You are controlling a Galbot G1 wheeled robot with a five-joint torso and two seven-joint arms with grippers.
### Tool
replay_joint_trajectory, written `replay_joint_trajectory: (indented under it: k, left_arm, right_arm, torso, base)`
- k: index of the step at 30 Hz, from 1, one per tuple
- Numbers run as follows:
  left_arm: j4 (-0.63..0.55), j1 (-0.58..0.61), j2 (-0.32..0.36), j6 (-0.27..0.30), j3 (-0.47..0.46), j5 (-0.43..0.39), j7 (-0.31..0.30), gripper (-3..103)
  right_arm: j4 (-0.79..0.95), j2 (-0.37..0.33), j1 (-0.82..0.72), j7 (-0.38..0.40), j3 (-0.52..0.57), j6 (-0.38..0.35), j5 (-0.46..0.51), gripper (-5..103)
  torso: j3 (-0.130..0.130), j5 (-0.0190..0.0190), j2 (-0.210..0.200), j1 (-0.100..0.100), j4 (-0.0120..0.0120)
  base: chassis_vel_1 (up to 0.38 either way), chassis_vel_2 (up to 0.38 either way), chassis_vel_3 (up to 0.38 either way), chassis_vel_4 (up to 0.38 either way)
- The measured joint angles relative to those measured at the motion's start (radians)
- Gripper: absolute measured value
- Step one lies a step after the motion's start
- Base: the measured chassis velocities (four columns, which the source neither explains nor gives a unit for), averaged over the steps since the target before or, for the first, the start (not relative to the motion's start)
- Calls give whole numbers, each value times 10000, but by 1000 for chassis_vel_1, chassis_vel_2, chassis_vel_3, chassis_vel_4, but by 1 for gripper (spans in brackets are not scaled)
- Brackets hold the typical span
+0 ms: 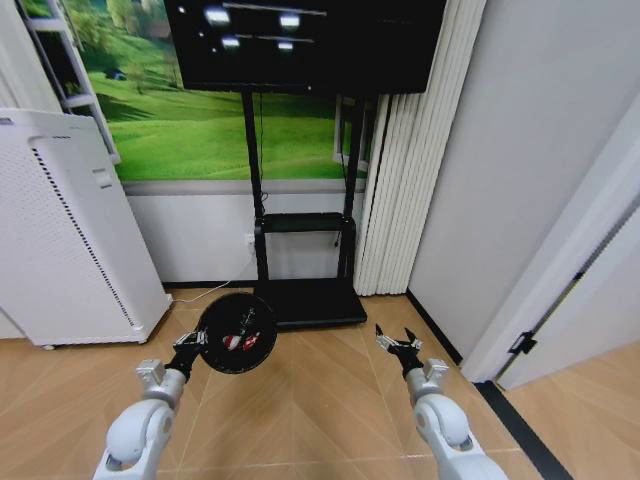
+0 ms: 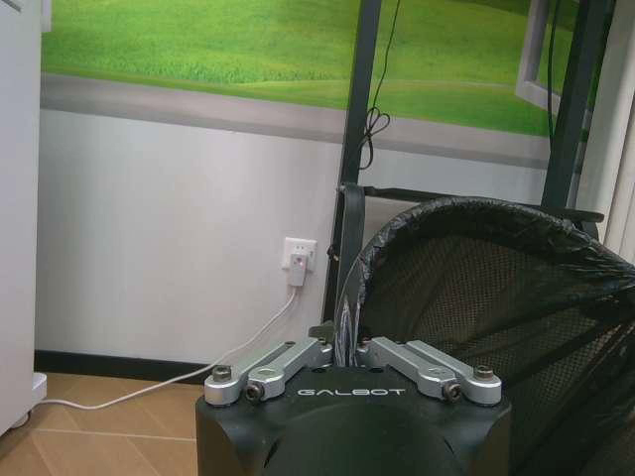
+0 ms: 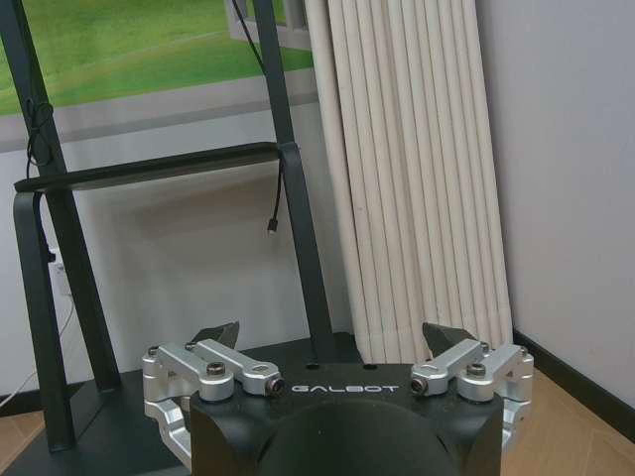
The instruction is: Pick up the trash bin and place the garbage on the floor into it.
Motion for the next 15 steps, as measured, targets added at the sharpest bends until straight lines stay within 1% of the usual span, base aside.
replay_joint_trajectory:
  k: [5,8,10,13,15]
  left_arm:
    - [30,-68,8,14,20,-34,-2,3]
    - [35,-92,23,23,36,-49,-1,3]
    - [57,-125,50,25,55,-79,-2,3]
    - [83,-147,62,27,57,-83,-1,3]
    - [90,-150,62,26,56,-93,-1,3]
  right_arm:
    - [14,-25,-39,26,5,50,-15,100]
    - [13,-29,-41,28,5,68,-22,100]
    - [3,-27,-35,29,-13,81,-39,100]
    - [-23,-20,-19,29,-43,130,-77,100]
    - [-31,-16,-14,26,-58,156,-94,100]
  torso:
    - [0,0,0,0,1]
    - [0,3,0,0,-1]
    - [-1,-4,0,0,2]
    - [-1,5,0,0,2]
    - [-1,0,0,0,2]
  base:
    - [109,-92,-105,122]
    - [173,-192,-183,179]
    - [214,-189,-205,229]
    - [238,-213,-245,237]
    - [222,-239,-240,214]
